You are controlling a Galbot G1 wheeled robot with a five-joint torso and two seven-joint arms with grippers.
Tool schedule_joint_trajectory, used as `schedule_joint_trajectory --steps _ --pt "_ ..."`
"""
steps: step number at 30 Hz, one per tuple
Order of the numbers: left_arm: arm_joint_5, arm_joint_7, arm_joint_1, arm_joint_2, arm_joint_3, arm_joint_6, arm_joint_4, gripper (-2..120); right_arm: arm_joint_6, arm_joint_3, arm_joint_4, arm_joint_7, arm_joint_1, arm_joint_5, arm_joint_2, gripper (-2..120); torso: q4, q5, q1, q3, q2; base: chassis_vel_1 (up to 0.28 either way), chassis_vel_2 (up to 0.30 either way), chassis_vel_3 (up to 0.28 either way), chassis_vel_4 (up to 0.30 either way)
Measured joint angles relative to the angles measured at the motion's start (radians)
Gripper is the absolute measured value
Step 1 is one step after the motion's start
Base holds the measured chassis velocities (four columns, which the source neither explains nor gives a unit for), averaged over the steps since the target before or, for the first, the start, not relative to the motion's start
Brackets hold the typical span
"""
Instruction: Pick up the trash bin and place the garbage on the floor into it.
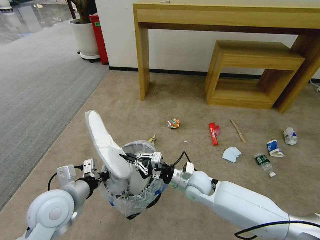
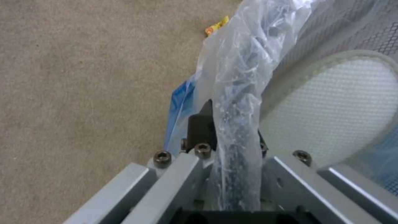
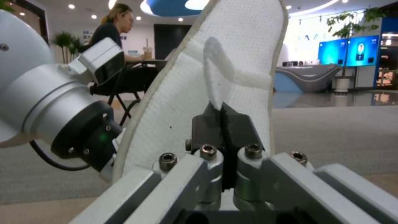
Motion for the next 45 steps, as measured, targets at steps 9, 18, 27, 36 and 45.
schedule_joint_trajectory --steps 9,18,27,36,45 --pt "-0.009 -0.004 0.000 0.001 -0.011 -0.001 -0.005 1 0.007 0.009 -0.005 0.001 -0.020 -0.027 -0.012 0 0.0000 0.0000 0.000 0.000 0.000 0.000 0.000 0.000 0.000" --pt "-0.014 -0.007 -0.004 0.005 -0.016 -0.003 -0.004 1 0.009 0.017 -0.002 0.001 -0.030 -0.041 -0.029 6 0.0000 0.0000 0.000 0.000 0.000 0.000 0.000 0.000 0.000" --pt "-0.020 -0.008 -0.005 0.011 -0.023 -0.004 0.000 1 0.009 0.031 0.007 -0.010 -0.049 -0.050 -0.047 37 0.0000 0.0000 0.000 0.000 0.000 0.000 0.000 0.000 0.000" --pt "-0.021 -0.009 -0.007 0.012 -0.026 -0.006 0.005 1 0.010 0.041 0.008 -0.018 -0.064 -0.062 -0.053 48 0.0000 0.0000 0.000 0.000 0.000 0.000 0.000 0.000 0.000" --pt "-0.022 -0.011 -0.003 0.010 -0.027 -0.006 0.003 1 0.016 0.066 0.006 -0.017 -0.080 -0.075 -0.052 50 0.0000 0.0000 0.000 0.000 0.000 0.000 0.000 0.000 0.000"
